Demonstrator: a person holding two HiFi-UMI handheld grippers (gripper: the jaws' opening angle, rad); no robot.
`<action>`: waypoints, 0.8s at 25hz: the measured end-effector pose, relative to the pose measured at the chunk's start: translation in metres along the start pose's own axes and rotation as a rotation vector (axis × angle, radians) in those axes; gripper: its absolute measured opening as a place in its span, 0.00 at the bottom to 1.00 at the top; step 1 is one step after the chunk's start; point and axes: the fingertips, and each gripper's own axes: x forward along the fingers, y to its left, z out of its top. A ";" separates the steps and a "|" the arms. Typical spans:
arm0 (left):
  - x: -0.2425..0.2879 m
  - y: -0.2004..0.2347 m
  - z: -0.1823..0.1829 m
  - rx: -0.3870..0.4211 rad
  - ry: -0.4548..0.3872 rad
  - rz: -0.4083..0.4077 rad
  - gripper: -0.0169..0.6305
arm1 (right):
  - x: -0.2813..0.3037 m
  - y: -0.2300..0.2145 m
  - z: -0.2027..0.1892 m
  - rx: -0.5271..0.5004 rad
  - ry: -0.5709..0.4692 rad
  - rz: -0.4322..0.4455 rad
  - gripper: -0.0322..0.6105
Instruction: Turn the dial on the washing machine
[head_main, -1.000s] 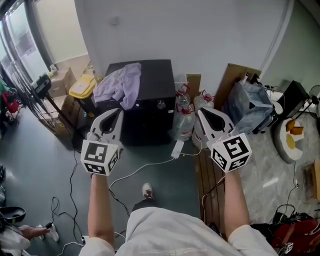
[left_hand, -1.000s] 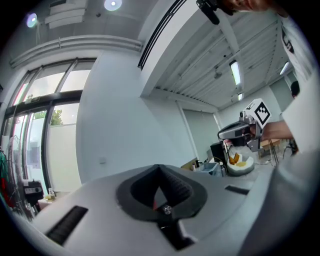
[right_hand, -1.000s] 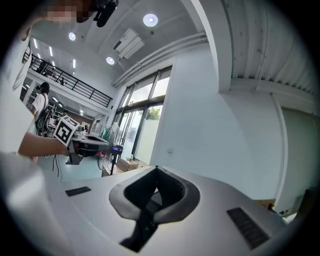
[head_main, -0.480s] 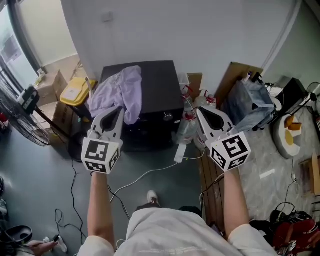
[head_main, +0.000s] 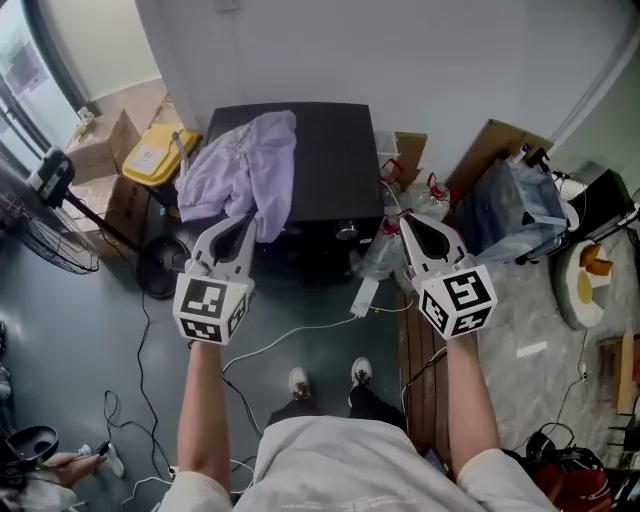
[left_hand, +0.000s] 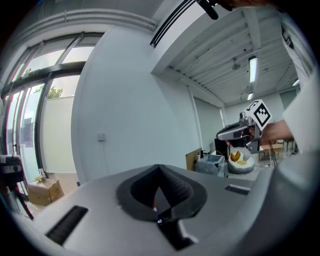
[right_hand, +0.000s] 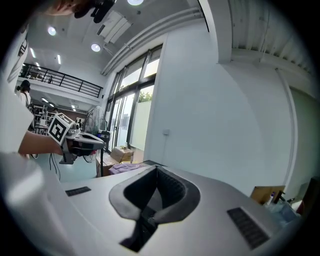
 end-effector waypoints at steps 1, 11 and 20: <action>0.005 -0.001 -0.005 -0.013 0.011 0.015 0.05 | 0.003 -0.004 -0.005 0.000 0.008 0.007 0.07; 0.076 -0.057 -0.077 -0.114 0.092 0.097 0.23 | 0.017 -0.041 -0.064 -0.013 0.091 0.095 0.07; 0.161 -0.120 -0.151 -0.199 0.203 0.164 0.42 | 0.020 -0.059 -0.126 0.016 0.166 0.145 0.07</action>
